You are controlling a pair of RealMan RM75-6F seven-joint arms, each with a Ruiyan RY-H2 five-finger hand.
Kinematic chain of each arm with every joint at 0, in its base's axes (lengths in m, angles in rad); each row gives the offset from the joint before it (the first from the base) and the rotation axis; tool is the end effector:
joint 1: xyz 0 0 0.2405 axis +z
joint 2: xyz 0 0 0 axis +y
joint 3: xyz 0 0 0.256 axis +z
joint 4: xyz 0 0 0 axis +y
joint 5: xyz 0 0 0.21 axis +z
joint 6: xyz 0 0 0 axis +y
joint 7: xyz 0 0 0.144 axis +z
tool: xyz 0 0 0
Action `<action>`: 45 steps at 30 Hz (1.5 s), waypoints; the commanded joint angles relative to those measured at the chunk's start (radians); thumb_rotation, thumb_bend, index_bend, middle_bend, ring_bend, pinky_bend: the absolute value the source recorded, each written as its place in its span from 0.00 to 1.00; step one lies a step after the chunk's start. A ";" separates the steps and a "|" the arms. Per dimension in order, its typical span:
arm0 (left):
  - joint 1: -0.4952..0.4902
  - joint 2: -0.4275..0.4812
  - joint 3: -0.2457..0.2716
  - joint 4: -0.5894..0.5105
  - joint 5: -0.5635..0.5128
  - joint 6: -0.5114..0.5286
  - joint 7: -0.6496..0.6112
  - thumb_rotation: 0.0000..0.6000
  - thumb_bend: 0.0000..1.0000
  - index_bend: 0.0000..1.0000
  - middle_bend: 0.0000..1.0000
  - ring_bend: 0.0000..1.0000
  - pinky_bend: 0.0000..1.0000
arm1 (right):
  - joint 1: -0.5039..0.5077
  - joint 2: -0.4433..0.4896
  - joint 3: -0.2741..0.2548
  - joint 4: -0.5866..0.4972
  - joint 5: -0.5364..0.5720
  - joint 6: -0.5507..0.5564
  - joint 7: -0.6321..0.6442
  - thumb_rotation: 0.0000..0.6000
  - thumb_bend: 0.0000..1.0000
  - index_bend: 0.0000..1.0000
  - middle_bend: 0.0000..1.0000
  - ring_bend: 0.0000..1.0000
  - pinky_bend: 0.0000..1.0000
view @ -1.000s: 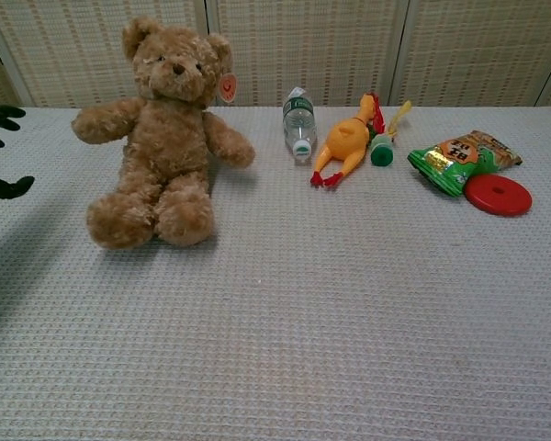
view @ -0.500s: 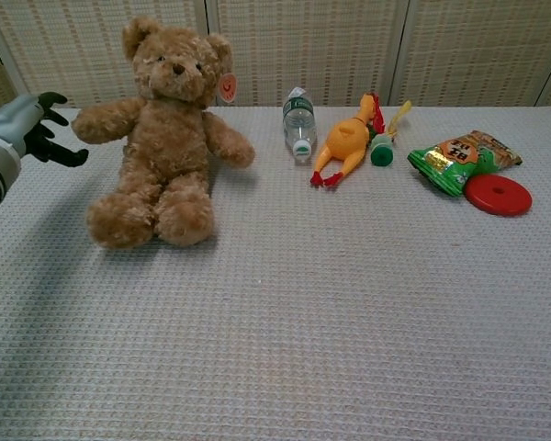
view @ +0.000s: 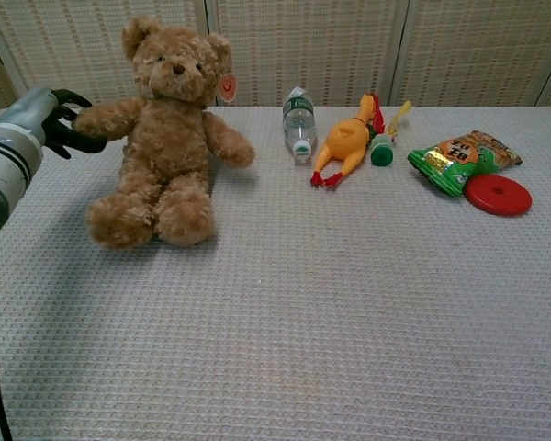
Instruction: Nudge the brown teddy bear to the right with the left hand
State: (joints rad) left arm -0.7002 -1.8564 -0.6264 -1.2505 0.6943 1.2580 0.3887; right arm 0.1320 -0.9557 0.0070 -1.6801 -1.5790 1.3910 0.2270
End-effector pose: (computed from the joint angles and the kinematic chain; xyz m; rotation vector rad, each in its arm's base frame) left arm -0.1702 0.3959 0.0051 -0.8907 -1.3245 -1.0618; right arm -0.3000 -0.1844 0.1822 1.4949 -1.0557 0.9727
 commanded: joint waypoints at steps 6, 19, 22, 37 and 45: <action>-0.014 0.004 0.004 -0.019 -0.010 0.024 0.000 1.00 0.40 0.22 0.30 0.29 0.41 | 0.003 -0.001 -0.001 -0.001 0.001 -0.006 -0.005 1.00 0.09 0.00 0.01 0.00 0.10; -0.060 -0.091 0.056 0.204 0.106 0.096 -0.089 1.00 0.52 0.39 0.52 0.48 0.54 | 0.007 -0.003 0.000 -0.004 0.005 -0.014 -0.012 1.00 0.09 0.00 0.01 0.00 0.10; -0.061 -0.107 0.088 0.261 0.170 0.104 -0.149 1.00 0.53 0.41 0.55 0.50 0.55 | 0.008 -0.002 0.001 -0.005 0.006 -0.013 -0.009 1.00 0.09 0.00 0.01 0.00 0.10; -0.028 -0.077 0.104 0.214 0.113 0.007 -0.050 1.00 0.53 0.44 0.58 0.52 0.56 | 0.012 -0.008 0.002 -0.006 0.012 -0.020 -0.023 1.00 0.09 0.00 0.01 0.00 0.10; -0.030 -0.102 0.118 0.260 0.188 0.041 -0.136 1.00 0.53 0.44 0.57 0.51 0.56 | 0.014 -0.007 0.000 -0.009 0.012 -0.025 -0.025 1.00 0.09 0.00 0.01 0.00 0.10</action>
State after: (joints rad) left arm -0.7305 -1.9498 -0.5140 -0.9987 0.8885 1.3053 0.2504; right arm 0.1456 -0.9628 0.0072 -1.6890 -1.5669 1.3664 0.2017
